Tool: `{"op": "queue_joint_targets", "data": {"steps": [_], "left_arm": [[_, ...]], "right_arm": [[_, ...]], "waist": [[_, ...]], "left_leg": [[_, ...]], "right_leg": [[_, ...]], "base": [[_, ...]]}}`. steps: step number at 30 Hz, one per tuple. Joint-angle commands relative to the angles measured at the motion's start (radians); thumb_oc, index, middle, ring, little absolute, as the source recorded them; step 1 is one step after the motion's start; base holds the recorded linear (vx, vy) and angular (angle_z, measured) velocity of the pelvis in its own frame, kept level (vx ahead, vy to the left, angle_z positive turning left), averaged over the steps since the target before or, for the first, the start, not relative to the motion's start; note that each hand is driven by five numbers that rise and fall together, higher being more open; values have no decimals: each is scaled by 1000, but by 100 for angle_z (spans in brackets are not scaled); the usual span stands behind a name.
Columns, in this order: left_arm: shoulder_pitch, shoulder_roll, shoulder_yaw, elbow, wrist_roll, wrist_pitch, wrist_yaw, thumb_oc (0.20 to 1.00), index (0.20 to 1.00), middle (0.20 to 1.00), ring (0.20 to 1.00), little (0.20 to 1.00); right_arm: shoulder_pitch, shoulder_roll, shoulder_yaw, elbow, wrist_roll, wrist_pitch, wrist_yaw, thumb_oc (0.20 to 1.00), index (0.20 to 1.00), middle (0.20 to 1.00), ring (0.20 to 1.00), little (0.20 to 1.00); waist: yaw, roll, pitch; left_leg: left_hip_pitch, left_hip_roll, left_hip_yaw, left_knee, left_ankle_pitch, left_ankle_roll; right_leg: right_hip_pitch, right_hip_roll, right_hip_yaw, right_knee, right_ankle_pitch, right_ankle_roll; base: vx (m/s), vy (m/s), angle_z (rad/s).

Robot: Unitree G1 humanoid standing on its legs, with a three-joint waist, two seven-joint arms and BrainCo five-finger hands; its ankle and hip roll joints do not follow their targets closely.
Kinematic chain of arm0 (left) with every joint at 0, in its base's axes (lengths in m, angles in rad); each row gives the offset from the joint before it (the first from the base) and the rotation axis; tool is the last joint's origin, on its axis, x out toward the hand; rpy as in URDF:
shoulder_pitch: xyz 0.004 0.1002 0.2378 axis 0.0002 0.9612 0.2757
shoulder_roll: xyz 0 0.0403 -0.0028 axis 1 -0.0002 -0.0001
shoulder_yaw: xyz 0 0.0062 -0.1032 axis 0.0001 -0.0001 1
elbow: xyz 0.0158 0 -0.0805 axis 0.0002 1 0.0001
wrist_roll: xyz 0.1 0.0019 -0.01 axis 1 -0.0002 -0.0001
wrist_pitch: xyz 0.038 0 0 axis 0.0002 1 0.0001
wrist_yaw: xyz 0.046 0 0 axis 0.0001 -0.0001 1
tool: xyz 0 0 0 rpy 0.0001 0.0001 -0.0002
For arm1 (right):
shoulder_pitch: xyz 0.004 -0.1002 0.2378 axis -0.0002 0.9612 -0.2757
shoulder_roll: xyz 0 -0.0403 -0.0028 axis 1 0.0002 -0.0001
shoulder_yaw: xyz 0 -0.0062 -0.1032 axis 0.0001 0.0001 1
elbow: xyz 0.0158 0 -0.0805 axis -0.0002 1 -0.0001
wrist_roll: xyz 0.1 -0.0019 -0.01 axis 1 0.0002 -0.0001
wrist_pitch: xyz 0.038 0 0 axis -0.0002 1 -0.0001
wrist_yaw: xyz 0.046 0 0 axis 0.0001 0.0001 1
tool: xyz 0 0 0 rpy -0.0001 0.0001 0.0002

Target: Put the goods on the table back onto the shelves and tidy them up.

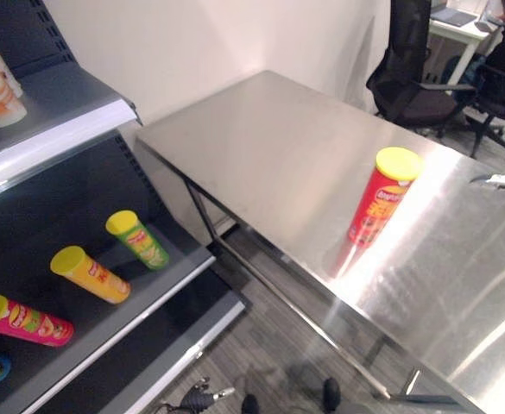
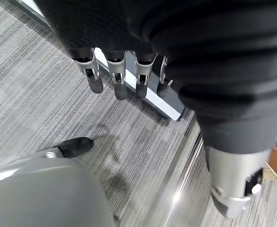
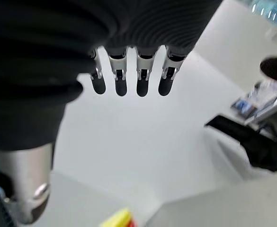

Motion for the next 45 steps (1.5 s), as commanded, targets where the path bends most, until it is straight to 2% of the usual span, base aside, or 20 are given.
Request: {"op": "queue_joint_targets", "data": {"steps": [1,16,23,34,45], "left_arm": [[-63,50,-25,56,27,-14,-1,1000,1000,1000,1000,1000],[-68,43,-32,49,27,-7,0,1000,1000,1000,1000,1000],[-67,37,-30,56,33,-1,9,1000,1000,1000,1000,1000],[-60,43,-43,51,36,6,16,1000,1000,1000,1000,1000],[-52,44,-50,54,25,8,15,1000,1000,1000,1000,1000]], "right_arm": [[-60,-1,-25,-30,62,-23,15,1000,1000,1000,1000,1000],[-60,68,77,32,-38,16,16,1000,1000,1000,1000,1000],[-58,91,85,63,-136,31,-26,1000,1000,1000,1000,1000],[-106,125,146,144,-137,50,-51,1000,1000,1000,1000,1000],[-167,180,210,197,-18,44,-39,1000,1000,1000,1000,1000]], "waist": [[39,-20,-16],[58,-9,-22],[65,-9,-24],[82,-8,-26],[98,-7,-28]], "left_leg": [[44,10,24,11,-74,-29],[48,-2,10,11,-77,-22],[48,-1,4,11,-78,-20],[46,1,-1,11,-75,-22],[49,3,-9,11,-73,-24]], "right_leg": [[28,-46,23,38,-111,55],[46,-62,1,42,-118,54],[52,-65,-6,41,-122,52],[60,-62,-20,38,-126,48],[72,-60,-30,33,-130,43]], "base": [[27,-6,16],[13,-3,6],[7,-5,3],[0,0,0],[6,-8,4]]}}
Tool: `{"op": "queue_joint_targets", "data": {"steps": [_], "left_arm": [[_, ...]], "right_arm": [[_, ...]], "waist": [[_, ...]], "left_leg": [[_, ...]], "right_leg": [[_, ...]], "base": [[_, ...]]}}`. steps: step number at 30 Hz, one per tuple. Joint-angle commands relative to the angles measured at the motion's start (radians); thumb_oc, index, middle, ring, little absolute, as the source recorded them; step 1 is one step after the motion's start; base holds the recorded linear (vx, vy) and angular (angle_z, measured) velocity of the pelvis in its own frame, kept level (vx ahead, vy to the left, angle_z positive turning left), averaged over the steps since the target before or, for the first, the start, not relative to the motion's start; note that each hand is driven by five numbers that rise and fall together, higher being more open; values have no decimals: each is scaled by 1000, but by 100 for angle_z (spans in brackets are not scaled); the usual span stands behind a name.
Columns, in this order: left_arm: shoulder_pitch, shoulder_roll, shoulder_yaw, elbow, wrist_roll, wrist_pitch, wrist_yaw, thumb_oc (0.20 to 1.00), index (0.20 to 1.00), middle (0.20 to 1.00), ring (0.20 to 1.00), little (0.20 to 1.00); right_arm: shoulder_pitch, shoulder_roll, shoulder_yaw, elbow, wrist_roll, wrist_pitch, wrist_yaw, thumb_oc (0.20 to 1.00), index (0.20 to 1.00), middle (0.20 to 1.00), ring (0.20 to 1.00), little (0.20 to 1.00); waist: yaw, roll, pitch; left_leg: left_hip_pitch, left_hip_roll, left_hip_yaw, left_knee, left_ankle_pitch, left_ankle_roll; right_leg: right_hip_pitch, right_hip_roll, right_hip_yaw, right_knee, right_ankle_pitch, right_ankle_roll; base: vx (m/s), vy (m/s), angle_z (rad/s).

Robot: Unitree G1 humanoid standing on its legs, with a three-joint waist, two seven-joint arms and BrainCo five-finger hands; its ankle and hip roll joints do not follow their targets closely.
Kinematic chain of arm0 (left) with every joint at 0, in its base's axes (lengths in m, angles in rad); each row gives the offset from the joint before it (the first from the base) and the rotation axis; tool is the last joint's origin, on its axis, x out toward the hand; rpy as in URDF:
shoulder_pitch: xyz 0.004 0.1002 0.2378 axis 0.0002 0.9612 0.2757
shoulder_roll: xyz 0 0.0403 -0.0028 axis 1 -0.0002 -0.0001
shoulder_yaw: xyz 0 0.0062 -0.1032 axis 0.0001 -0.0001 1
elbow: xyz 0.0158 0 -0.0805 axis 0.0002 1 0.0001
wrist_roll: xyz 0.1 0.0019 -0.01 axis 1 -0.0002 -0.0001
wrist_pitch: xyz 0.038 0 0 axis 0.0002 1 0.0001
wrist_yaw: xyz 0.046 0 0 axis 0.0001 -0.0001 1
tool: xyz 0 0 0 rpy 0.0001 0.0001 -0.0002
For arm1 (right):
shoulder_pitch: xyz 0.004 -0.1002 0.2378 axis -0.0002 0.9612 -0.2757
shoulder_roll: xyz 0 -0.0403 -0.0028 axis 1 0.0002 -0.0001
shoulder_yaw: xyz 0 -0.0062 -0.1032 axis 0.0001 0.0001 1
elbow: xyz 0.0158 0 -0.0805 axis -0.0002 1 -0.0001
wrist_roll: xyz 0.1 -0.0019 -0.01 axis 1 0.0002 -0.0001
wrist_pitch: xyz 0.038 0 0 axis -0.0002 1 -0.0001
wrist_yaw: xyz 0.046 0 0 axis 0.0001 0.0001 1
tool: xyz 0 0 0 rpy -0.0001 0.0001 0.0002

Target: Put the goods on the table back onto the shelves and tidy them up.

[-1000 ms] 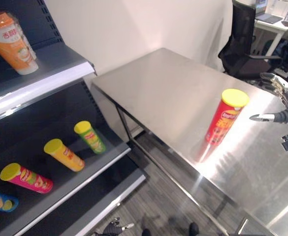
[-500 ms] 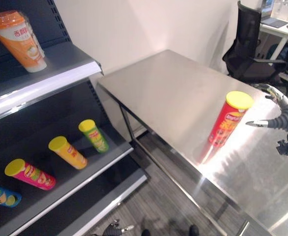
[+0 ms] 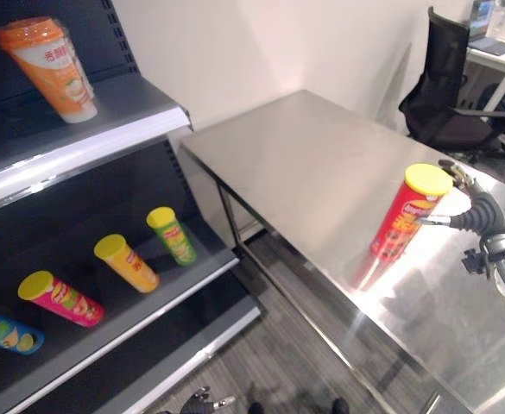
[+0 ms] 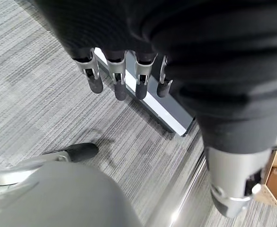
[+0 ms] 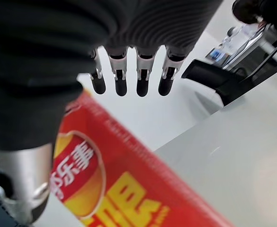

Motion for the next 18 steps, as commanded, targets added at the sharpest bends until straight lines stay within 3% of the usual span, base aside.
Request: {"op": "queue_joint_targets", "data": {"steps": [1,9,10,11,12,18], "left_arm": [[-69,45,-37,54,18,-7,13,1000,1000,1000,1000,1000],[-62,44,-33,56,15,-3,20,1000,1000,1000,1000,1000],[-61,44,-34,55,15,-3,19,1000,1000,1000,1000,1000],[-61,44,-34,55,15,-3,19,1000,1000,1000,1000,1000],[-60,45,-35,54,16,-3,18,1000,1000,1000,1000,1000],[-61,48,-38,54,13,0,18,1000,1000,1000,1000,1000]], "right_arm": [[-95,-6,-5,26,72,-39,-16,1000,1000,1000,1000,1000],[-99,19,5,59,86,-27,-27,1000,1000,1000,1000,1000],[-99,22,5,61,98,-28,-25,633,633,633,633,633],[-99,22,5,61,98,-29,-25,545,545,545,545,545],[-99,20,8,68,102,-27,-24,200,200,200,200,200],[-114,22,25,85,122,-29,-20,200,200,200,200,200]], "waist": [[41,-15,10],[47,-14,8],[48,-14,9],[48,-14,9],[49,-15,9],[55,-19,10]], "left_leg": [[49,23,49,11,-83,-32],[47,23,44,11,-82,-33],[47,23,43,11,-82,-33],[47,23,43,11,-82,-33],[47,23,42,11,-82,-33],[46,26,42,11,-82,-34]], "right_leg": [[38,-39,31,35,-120,41],[41,-39,21,36,-122,39],[42,-39,20,36,-122,39],[42,-39,20,36,-122,39],[43,-39,20,35,-122,39],[43,-38,16,34,-124,38]], "base": [[7,-7,4],[0,0,0],[0,0,0],[0,0,0],[0,0,0],[4,-7,4]]}}
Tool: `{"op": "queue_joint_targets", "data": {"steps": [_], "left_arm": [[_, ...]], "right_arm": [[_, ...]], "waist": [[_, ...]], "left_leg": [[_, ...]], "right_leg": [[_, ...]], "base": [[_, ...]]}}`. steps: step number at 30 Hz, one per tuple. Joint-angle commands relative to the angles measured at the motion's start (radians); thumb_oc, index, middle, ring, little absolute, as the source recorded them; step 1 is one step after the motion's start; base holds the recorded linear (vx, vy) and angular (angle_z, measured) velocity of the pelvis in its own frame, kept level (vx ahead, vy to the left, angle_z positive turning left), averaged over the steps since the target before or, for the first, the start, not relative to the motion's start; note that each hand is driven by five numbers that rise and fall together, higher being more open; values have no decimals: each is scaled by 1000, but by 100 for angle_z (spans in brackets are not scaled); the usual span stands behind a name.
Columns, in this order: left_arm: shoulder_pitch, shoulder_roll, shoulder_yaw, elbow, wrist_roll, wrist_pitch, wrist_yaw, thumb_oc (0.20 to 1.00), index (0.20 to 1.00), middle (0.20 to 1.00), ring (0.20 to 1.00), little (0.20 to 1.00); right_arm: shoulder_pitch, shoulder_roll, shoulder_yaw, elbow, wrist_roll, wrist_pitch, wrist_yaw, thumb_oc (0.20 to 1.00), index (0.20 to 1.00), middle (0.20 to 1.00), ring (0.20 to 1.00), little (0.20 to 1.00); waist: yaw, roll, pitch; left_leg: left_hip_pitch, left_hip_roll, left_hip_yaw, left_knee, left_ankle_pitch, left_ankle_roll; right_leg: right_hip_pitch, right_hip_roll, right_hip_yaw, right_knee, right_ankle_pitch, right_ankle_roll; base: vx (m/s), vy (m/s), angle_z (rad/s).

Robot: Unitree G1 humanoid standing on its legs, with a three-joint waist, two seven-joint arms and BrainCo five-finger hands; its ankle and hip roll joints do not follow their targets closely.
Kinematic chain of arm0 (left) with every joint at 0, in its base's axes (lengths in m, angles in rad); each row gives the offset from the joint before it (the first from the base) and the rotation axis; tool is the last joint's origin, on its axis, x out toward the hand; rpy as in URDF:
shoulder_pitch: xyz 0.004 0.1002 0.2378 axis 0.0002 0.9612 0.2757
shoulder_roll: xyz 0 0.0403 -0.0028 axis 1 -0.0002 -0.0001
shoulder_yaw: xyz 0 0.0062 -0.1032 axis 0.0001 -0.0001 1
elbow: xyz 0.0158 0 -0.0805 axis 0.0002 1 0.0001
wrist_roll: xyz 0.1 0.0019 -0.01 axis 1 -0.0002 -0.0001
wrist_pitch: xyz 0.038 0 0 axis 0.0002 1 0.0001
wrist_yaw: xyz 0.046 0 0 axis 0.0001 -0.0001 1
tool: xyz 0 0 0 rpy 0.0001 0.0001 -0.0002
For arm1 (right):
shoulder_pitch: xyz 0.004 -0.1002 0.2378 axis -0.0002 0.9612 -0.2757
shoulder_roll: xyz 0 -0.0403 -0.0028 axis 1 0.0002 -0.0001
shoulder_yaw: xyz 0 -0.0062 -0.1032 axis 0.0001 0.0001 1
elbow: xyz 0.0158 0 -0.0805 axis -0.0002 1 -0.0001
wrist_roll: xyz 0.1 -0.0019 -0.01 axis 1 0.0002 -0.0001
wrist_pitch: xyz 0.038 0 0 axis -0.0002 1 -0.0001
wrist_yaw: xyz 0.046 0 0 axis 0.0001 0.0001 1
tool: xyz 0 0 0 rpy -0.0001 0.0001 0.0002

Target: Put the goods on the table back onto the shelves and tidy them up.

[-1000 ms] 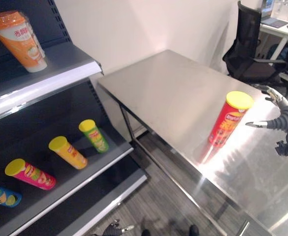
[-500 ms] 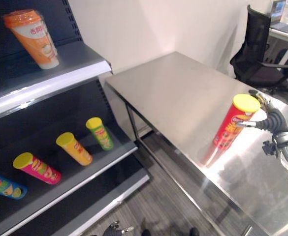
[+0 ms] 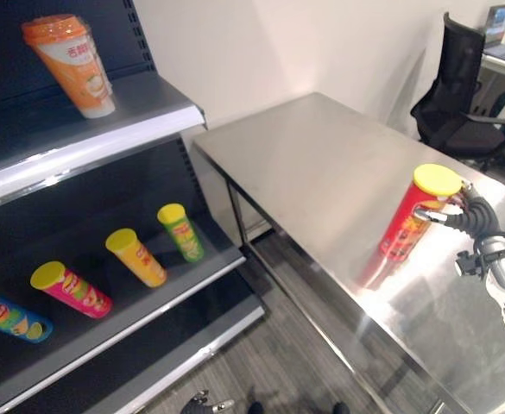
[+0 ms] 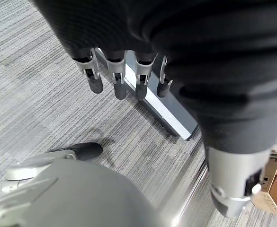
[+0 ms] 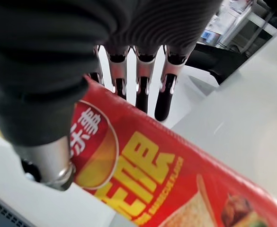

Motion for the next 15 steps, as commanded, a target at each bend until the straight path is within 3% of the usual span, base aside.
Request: {"op": "queue_joint_targets", "data": {"steps": [1,11,15], "left_arm": [[-73,48,-38,54,13,-6,17,1000,1000,1000,1000,1000],[-75,56,-9,46,4,-9,32,1000,1000,1000,1000,1000],[-66,56,14,38,-15,-14,42,1000,1000,1000,1000,1000]], "right_arm": [[-107,-7,7,10,42,-32,-16,200,200,200,200,200],[-104,15,-62,-106,22,-75,-57,200,200,200,200,200],[-93,43,-113,-215,60,-124,-66,200,200,200,200,200]], "waist": [[31,-12,13],[35,-12,10],[51,-12,19]], "left_leg": [[46,26,49,11,-83,-35],[65,45,51,11,-85,-41],[47,78,31,22,-62,-61]], "right_leg": [[35,-36,30,34,-120,39],[42,-18,44,46,-141,28],[41,16,44,49,-164,6]], "base": [[0,0,0],[-14,-47,-1],[-71,-154,4]]}}
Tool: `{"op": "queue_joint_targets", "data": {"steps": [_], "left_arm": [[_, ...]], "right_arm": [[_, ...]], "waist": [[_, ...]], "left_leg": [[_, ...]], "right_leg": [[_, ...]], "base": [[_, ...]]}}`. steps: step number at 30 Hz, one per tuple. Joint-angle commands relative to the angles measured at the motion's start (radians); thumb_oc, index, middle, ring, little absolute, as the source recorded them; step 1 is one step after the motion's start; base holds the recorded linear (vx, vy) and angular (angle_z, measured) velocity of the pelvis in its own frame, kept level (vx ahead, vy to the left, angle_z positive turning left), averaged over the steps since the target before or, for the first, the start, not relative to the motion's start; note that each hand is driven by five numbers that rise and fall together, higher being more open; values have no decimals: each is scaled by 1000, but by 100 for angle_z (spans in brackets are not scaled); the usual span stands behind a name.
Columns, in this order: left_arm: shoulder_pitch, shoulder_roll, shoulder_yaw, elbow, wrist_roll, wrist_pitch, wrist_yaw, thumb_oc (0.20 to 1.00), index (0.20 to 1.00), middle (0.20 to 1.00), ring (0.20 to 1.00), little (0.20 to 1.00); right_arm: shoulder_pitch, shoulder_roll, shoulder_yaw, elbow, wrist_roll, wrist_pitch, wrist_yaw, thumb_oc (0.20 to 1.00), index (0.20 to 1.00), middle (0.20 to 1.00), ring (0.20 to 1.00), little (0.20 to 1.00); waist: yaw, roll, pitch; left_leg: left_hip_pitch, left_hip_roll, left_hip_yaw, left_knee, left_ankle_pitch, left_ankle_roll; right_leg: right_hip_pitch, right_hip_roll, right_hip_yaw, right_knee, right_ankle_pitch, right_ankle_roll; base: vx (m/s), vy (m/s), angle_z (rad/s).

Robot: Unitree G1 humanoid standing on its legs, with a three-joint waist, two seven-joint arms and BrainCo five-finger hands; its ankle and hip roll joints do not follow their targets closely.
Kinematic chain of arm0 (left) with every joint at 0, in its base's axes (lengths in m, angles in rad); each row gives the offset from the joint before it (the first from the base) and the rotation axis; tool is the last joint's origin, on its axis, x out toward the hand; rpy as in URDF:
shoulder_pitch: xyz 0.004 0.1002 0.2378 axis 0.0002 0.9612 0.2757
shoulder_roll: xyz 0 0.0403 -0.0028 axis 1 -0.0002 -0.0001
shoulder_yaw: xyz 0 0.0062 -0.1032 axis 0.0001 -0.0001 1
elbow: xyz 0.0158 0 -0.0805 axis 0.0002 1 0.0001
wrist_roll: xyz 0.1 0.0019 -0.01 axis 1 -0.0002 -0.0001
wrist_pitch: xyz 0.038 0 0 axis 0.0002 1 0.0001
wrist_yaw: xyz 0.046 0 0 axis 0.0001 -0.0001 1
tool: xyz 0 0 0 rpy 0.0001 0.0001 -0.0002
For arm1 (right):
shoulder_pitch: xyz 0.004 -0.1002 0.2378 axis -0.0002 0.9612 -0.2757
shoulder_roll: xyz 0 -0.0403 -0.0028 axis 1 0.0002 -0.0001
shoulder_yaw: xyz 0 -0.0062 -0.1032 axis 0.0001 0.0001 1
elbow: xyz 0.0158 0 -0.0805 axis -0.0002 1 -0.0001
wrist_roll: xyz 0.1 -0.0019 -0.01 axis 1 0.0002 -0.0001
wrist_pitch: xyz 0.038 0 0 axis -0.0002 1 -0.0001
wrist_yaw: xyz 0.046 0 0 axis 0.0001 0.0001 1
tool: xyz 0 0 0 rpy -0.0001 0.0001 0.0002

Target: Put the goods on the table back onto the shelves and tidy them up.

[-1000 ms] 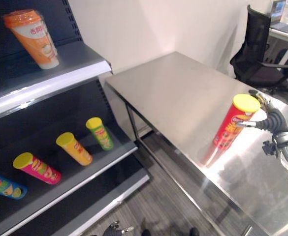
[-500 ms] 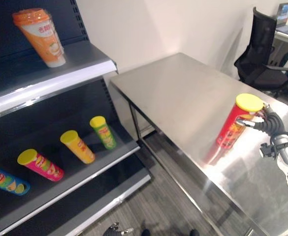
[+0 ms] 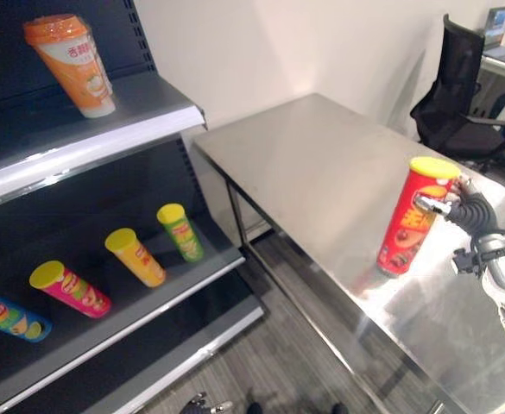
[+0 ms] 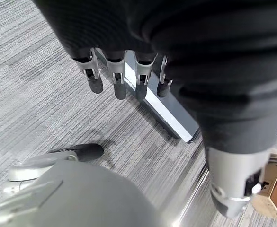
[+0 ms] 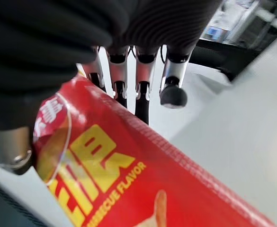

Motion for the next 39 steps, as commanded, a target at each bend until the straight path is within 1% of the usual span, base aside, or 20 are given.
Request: {"op": "queue_joint_targets", "data": {"steps": [1,4,7,8,9,10,12,14,17,18,20,21,23,24,25,27,28,33,37,39], "left_arm": [[-78,56,-14,31,-25,-17,29,1000,1000,1000,1000,1000],[-92,47,3,14,-94,-26,44,1000,1000,1000,1000,1000],[-88,34,21,24,-130,-28,42,1000,1000,1000,1000,1000],[-89,31,27,29,-130,-30,44,1000,1000,1000,1000,1000],[-92,28,39,34,-138,-36,47,1000,1000,1000,1000,1000],[-93,28,39,34,-138,-36,47,1000,1000,1000,1000,1000],[-96,45,27,19,-124,-42,50,1000,1000,1000,1000,1000],[-96,50,18,11,-110,-44,55,1000,1000,1000,1000,1000],[-111,57,-28,-8,-49,-43,48,1000,1000,1000,1000,1000],[-141,73,-51,-12,-5,-42,53,1000,1000,1000,1000,1000],[-154,100,-56,-22,13,-40,57,1000,1000,1000,1000,1000],[-166,118,-49,-27,8,-37,55,1000,1000,1000,1000,1000],[-164,137,-25,-29,6,-29,40,1000,1000,1000,1000,1000],[-163,137,-23,-16,12,-25,39,1000,1000,1000,1000,1000],[-159,133,-18,-15,3,-20,31,1000,1000,1000,1000,1000],[-145,124,-10,-25,-11,-21,21,1000,1000,1000,1000,1000],[-140,109,-12,-26,-14,-27,17,1000,1000,1000,1000,1000],[-129,71,-29,-78,-27,-32,20,1000,1000,1000,1000,1000],[-121,61,-19,-38,-29,-22,22,1000,1000,1000,1000,1000],[-124,54,5,-1,-41,-19,32,1000,1000,1000,1000,1000]], "right_arm": [[-108,-10,-79,-74,65,-122,-48,200,200,200,200,200],[-130,-28,-107,-118,57,-144,-71,200,200,200,200,200],[-121,-52,-135,-144,25,-147,-91,200,200,200,200,200],[-117,-59,-140,-152,12,-145,-94,200,200,200,200,200],[-109,-74,-149,-159,-2,-148,-98,200,200,200,200,200],[-109,-74,-150,-159,-2,-148,-98,200,200,200,200,200],[-72,-109,-178,-166,-26,-138,-101,200,200,200,200,200],[-58,-110,-197,-170,-28,-138,-106,200,200,200,200,200],[-49,-87,-225,-161,-39,-127,-118,200,200,200,200,200],[-61,-53,-220,-148,-66,-119,-140,200,200,200,200,200],[-85,-30,-193,-148,-91,-114,-153,200,200,200,200,200],[-91,-22,-185,-155,-97,-115,-160,200,200,200,200,200],[-102,-23,-188,-164,-96,-121,-148,200,200,200,200,200],[-100,-26,-186,-167,-95,-123,-139,200,200,200,200,200],[-90,-31,-170,-166,-86,-125,-120,200,200,200,200,200],[-78,-40,-149,-165,-101,-121,-104,200,200,200,200,200],[-74,-43,-114,-168,-104,-117,-79,200,200,200,200,200],[-91,-64,-24,-146,-115,-110,-37,200,200,200,200,200],[-107,-75,39,-134,-134,-96,-12,200,200,200,200,200],[-108,-77,74,-123,-132,-95,-2,200,200,200,200,200]], "waist": [[62,-15,36],[86,-30,68],[65,-28,63],[60,-26,62],[45,-25,65],[44,-24,63],[10,10,36],[11,14,34],[-9,16,28],[-12,-9,43],[-13,-1,58],[-22,14,60],[-9,33,67],[-11,31,67],[-12,19,74],[-11,11,78],[-3,-5,79],[8,-26,120],[16,-20,111],[15,-28,107]], "left_leg": [[22,71,26,36,-47,-60],[-92,46,-78,50,-2,-81],[-113,86,-36,50,3,-87],[-104,112,-18,54,1,-92],[-76,202,25,76,8,-104],[-81,201,24,75,12,-104],[-49,332,4,91,149,-169],[-60,324,-29,103,143,-173],[-71,264,-11,121,-35,-161],[-77,188,23,127,-100,-117],[-80,158,78,107,-106,-91],[-81,113,102,49,-72,-61],[-102,47,103,16,-37,-10],[-99,26,100,15,-32,-2],[-94,-12,89,19,-28,10],[-84,-41,71,15,-24,21],[-80,-76,49,16,-26,30],[-202,-104,41,201,-69,9],[-220,-12,75,158,-32,-8],[-225,86,53,105,27,-30]], "right_leg": [[34,1,41,50,-168,2],[16,3,-11,39,-172,-10],[-10,-19,-66,53,-167,-7],[-18,-30,-76,59,-165,-7],[-35,-64,-92,74,-164,-1],[-39,-64,-93,75,-161,-1],[-45,-134,-107,68,-130,45],[-32,-151,-105,62,-120,59],[-20,-225,-99,45,-56,99],[-83,-308,-65,43,109,138],[-143,-344,-59,40,230,142],[-165,-297,-10,59,155,114],[-156,-98,38,230,-122,44],[-150,-39,60,272,-169,30],[-139,68,118,323,-229,12],[-145,143,174,328,-240,-22],[-118,156,192,242,-226,-59],[-64,117,173,94,-168,-56],[-53,84,127,67,-161,-44],[-59,44,98,61,-179,-39]], "base": [[-264,-209,25],[-240,-112,63],[-123,108,156],[-135,351,101],[-97,285,71],[-91,478,46],[0,725,62],[79,495,47],[66,614,20],[-159,672,30],[-233,678,-36],[-316,789,-62],[-321,687,-18],[-195,441,-10],[-102,276,14],[-46,158,47],[15,32,31],[-69,17,53],[-8,144,76],[101,236,44]]}}
